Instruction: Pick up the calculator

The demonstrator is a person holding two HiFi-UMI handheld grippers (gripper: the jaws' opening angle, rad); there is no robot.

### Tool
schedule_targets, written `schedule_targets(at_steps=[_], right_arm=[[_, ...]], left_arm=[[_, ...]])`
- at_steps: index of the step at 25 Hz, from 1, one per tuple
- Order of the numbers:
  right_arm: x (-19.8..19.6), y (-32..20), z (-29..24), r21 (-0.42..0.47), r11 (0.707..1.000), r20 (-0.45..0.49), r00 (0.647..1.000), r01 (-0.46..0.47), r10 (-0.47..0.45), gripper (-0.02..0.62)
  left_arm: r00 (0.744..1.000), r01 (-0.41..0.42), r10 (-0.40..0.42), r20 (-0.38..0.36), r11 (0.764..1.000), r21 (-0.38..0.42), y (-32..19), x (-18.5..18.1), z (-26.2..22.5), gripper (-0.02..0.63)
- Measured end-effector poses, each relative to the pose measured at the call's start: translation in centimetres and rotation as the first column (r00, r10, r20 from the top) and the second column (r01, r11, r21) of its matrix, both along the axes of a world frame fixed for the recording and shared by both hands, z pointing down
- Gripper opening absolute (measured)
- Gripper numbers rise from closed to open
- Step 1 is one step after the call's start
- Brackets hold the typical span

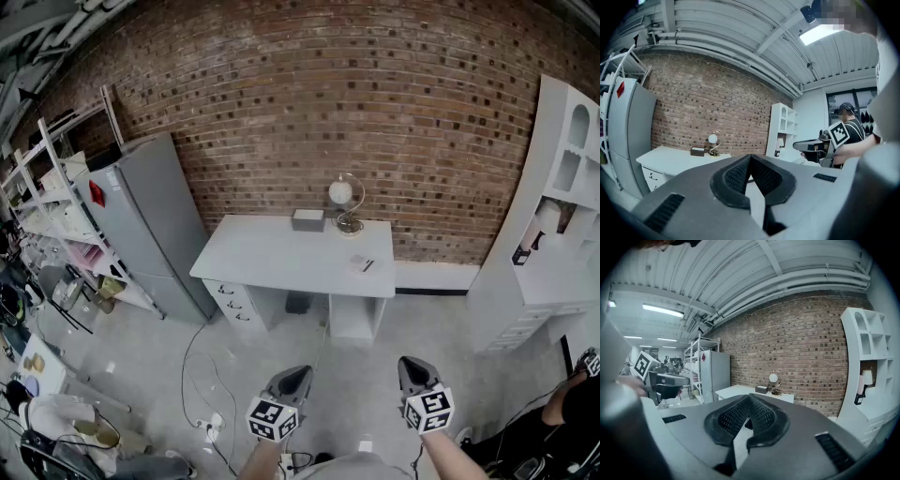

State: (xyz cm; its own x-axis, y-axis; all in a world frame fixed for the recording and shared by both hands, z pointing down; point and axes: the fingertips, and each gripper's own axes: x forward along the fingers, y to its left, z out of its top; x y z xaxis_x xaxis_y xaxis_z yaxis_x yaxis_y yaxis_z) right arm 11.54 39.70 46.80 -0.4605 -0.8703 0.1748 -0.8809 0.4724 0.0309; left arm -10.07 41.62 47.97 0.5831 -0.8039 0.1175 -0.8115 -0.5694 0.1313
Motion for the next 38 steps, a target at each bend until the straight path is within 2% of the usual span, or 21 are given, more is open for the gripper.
schedule_targets(at_steps=[22, 28, 33, 38], right_arm=[[-0.4, -0.7, -0.1, -0.013, 1.000, 0.049, 0.999, -0.004, 0.005, 0.008], [-1.0, -0.7, 0.0, -0.019, 1.000, 0.056, 0.998, -0.011, 0.012, 0.068], [-1.7, -0.7, 0.1, -0.037, 0.999, 0.069, 0.998, -0.001, 0.004, 0.182], [-2.8, -0.9, 0.8, -0.050, 0.999, 0.061, 0.998, -0.005, 0.008, 0.201]], left_arm=[[1.000, -0.005, 0.005, 0.000, 1.000, -0.013, -0.6, -0.3, 0.1, 0.014], [1.000, -0.009, 0.009, -0.002, 1.000, -0.019, -0.6, -0.9, 0.5, 0.014], [1.000, -0.018, 0.017, -0.007, 1.000, -0.023, -0.8, -1.3, 0.7, 0.014], [1.000, -0.026, 0.026, -0.009, 0.999, -0.031, -1.1, -2.4, 1.2, 0.014]])
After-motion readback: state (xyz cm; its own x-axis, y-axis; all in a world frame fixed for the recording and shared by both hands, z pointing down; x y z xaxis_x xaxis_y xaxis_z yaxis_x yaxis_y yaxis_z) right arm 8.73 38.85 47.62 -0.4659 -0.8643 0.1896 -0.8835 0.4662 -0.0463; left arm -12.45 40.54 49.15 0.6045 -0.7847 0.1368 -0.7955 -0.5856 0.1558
